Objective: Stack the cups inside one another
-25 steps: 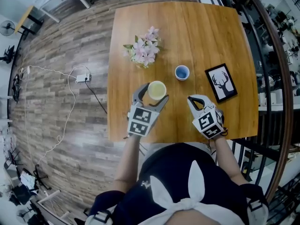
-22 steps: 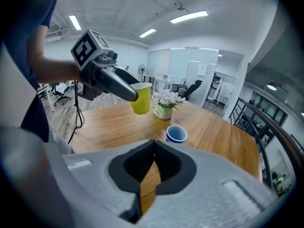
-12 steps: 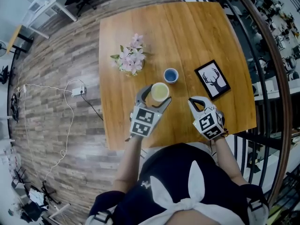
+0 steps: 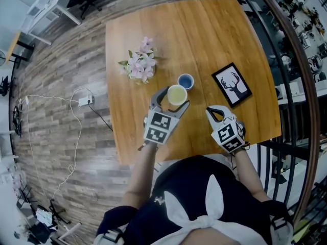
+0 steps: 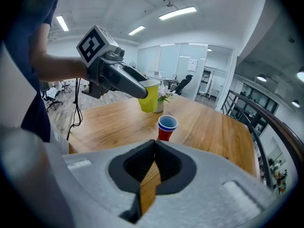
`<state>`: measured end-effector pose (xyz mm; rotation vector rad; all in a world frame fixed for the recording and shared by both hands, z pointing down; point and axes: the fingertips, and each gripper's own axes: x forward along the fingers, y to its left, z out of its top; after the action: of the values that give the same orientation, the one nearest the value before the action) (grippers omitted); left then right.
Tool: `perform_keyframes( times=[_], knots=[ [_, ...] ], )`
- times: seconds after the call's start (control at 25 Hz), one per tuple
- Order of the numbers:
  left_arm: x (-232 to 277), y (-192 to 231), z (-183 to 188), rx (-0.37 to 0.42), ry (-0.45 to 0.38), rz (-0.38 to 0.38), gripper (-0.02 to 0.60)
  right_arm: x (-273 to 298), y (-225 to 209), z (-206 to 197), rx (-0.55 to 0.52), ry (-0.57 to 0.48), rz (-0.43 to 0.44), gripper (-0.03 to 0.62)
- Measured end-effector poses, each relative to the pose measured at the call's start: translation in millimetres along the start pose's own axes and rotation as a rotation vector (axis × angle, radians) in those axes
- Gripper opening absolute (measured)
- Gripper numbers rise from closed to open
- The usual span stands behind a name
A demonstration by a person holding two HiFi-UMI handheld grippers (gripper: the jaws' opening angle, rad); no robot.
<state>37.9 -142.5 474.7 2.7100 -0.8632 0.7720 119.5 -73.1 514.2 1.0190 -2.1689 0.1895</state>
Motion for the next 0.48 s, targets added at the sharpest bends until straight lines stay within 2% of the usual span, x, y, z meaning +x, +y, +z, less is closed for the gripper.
perform_keyframes(
  times=[0.48],
  knots=[
    [26, 6, 28, 0.058, -0.023, -0.037, 0.377, 9, -9, -3, 0.014, 0.018, 0.000, -0.002]
  ],
)
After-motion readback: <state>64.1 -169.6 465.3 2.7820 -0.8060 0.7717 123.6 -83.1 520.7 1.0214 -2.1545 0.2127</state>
